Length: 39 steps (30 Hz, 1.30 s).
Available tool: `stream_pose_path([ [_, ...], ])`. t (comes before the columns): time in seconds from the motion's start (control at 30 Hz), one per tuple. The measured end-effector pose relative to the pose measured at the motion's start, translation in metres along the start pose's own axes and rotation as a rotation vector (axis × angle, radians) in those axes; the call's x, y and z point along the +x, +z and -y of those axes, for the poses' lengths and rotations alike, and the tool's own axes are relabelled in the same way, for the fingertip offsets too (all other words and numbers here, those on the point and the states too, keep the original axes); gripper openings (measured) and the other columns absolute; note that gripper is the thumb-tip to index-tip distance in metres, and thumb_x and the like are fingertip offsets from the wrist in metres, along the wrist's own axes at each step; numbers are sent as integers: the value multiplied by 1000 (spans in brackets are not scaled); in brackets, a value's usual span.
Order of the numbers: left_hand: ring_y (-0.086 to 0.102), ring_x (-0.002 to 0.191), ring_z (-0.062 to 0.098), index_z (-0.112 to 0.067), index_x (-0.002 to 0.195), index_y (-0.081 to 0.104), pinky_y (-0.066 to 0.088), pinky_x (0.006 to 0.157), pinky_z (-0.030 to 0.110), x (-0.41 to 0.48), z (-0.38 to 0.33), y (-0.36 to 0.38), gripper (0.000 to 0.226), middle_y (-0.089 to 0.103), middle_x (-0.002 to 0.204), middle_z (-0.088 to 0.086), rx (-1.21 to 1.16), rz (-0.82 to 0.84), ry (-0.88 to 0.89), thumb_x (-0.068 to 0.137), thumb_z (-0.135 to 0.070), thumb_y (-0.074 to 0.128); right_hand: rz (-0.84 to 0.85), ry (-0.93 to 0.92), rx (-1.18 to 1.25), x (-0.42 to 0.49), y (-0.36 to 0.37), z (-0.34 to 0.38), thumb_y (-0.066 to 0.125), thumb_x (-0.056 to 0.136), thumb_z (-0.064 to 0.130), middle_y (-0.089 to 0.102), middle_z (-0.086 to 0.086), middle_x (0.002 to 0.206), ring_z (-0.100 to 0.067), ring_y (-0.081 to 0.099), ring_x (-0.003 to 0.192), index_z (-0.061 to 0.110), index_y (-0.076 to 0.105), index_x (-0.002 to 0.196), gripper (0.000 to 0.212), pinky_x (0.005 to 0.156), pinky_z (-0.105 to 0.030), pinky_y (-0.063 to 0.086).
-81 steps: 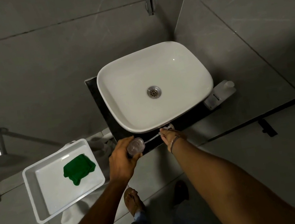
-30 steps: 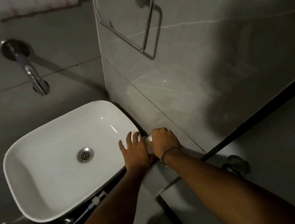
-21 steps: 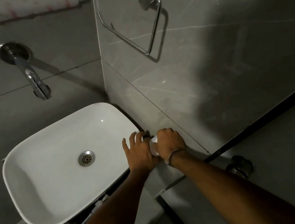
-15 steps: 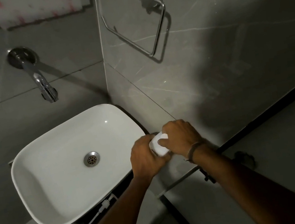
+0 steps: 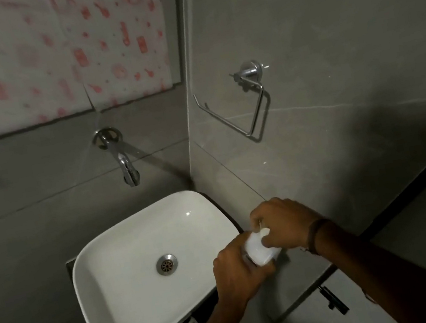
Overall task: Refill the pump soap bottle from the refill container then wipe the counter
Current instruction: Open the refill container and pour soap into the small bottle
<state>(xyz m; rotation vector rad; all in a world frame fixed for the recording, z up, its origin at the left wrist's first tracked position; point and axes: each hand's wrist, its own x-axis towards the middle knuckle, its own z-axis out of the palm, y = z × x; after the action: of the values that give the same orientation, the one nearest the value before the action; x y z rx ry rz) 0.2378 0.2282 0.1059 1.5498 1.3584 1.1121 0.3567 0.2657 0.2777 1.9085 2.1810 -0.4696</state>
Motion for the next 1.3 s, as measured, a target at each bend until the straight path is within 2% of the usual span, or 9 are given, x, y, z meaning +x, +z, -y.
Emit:
stream_pose_path([
  [0.2,73,107,9,-25,134,71,59,98,21,-2,-16,-7,72,78,122,-11,74,-40,-2,69,-43,98,-36,36,-50,-6,-7,4,66,89,57,68,-3,123,-22,66,104,24,65,120,46,90,-33,55],
  [0.37,66,100,0,-27,133,70,44,87,-4,-5,-19,-8,73,71,119,-19,67,-56,-38,68,-44,98,-26,-83,73,-14,-10,5,77,86,37,65,2,130,-16,62,106,27,63,127,44,81,-21,48],
  [0.47,67,98,2,-29,131,70,52,91,7,-7,-16,-8,75,73,116,-18,106,-67,-39,65,-52,97,-37,16,-13,-16,-10,9,67,92,51,67,-4,127,-24,65,111,19,64,127,47,90,-31,51],
  [0.57,66,97,2,-30,132,70,57,94,20,-9,-14,-8,77,69,115,-22,100,-82,-33,63,-53,96,-11,-79,70,-17,-9,5,76,88,21,66,1,130,-19,63,116,24,70,122,34,86,-22,45],
  [0.77,67,100,4,-29,134,69,50,92,9,-9,-14,-10,78,77,122,-10,94,-98,-29,65,-53,95,7,-8,41,-17,-10,6,75,88,44,64,-5,134,-24,63,117,20,60,133,53,99,-34,51],
  [0.9,64,100,5,-26,135,68,47,94,13,-8,-13,-10,79,76,125,-6,94,-101,-54,66,-50,97,-29,-110,162,-20,-7,2,76,86,10,65,2,133,-20,62,120,25,66,130,47,91,-24,46],
  [1.03,63,100,3,-26,135,68,44,91,6,-9,-12,-9,80,77,125,-6,103,-98,-44,65,-54,94,-33,-38,81,-16,-4,3,76,88,42,64,-2,134,-23,63,116,22,60,133,52,96,-32,50],
  [1.13,64,101,4,-25,136,68,47,93,11,-8,-13,-8,78,77,125,-5,102,-97,-48,67,-48,99,-63,-102,128,-13,2,-1,74,89,18,68,2,127,-20,64,114,25,71,120,32,86,-23,46],
  [1.3,70,105,10,-20,135,70,55,96,22,-6,-13,-8,73,79,124,-1,95,-91,-28,71,-41,99,-44,-49,123,-10,5,-7,83,80,41,60,1,138,-24,61,120,28,54,139,67,100,-36,51],
])
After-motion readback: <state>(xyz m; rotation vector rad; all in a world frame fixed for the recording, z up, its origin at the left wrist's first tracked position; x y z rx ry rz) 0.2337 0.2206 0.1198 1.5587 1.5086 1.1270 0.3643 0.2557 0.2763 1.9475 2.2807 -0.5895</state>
